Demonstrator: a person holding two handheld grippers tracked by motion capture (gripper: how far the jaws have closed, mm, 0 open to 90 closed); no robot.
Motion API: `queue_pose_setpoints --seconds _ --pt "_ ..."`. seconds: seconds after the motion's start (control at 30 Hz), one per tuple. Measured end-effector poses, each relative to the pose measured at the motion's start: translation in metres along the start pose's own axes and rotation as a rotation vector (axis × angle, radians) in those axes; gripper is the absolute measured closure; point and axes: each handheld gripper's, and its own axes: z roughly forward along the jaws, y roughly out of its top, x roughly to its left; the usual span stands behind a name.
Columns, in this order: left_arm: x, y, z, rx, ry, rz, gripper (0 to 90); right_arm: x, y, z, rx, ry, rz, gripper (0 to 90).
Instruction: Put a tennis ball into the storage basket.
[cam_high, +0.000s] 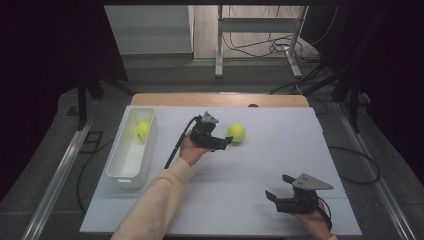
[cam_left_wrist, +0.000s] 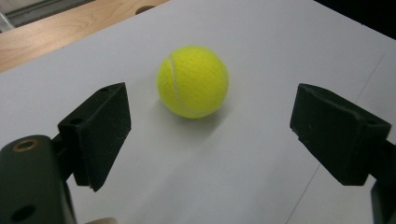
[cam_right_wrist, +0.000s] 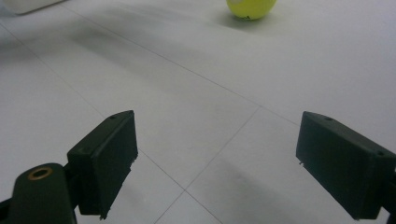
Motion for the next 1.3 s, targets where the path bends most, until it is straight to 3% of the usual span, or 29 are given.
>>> queue_pose_setpoints --seconds 0.7,1.3 --pt "0.006 0.003 0.034 0.054 0.027 -0.006 12.7 -0.001 -0.001 -0.001 0.0 -0.002 0.005 13.3" --pt "0.009 0.003 0.057 0.077 0.024 -0.022 11.9 -0.001 -0.001 -0.001 -0.003 -0.001 0.006 13.3"
